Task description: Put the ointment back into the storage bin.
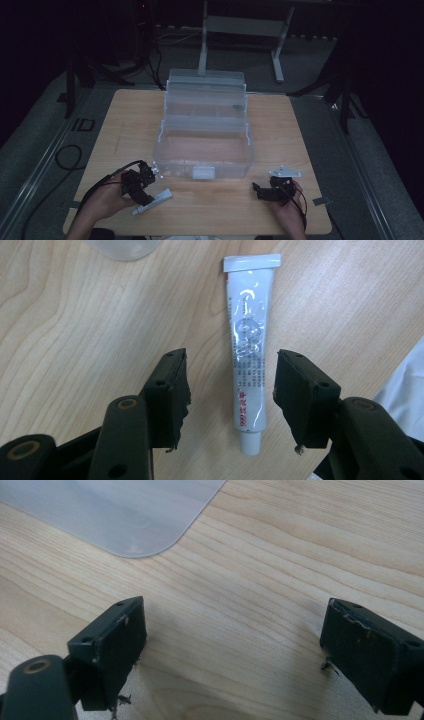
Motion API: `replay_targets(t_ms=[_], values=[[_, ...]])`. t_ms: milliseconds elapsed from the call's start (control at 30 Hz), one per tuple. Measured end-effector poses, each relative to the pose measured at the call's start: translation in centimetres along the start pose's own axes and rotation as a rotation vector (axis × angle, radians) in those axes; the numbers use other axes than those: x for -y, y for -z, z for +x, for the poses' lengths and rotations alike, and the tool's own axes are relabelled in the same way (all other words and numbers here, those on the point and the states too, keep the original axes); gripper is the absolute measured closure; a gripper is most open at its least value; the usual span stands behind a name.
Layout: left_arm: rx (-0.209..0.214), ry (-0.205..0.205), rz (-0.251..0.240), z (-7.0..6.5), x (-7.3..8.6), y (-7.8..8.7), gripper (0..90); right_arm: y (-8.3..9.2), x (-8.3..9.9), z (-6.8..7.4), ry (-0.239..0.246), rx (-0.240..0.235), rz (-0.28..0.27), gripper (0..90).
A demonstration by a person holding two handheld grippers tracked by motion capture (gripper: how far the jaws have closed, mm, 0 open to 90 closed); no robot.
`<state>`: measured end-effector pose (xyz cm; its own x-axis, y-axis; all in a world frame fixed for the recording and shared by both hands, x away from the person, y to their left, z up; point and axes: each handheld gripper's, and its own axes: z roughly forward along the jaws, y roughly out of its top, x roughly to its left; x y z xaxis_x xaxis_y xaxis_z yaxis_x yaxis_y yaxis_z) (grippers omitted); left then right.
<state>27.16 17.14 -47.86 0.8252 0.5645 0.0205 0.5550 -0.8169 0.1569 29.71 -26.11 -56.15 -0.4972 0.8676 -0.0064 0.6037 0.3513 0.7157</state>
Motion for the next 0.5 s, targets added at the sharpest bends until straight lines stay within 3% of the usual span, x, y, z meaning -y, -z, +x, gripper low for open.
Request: replay_targets(t_ms=[500], values=[[0.058, -0.002, 0.046, -0.6, -0.4, -1.7, 50.8, 0.0, 0.0, 0.0, 0.000, -0.001, 0.000, 11.0]])
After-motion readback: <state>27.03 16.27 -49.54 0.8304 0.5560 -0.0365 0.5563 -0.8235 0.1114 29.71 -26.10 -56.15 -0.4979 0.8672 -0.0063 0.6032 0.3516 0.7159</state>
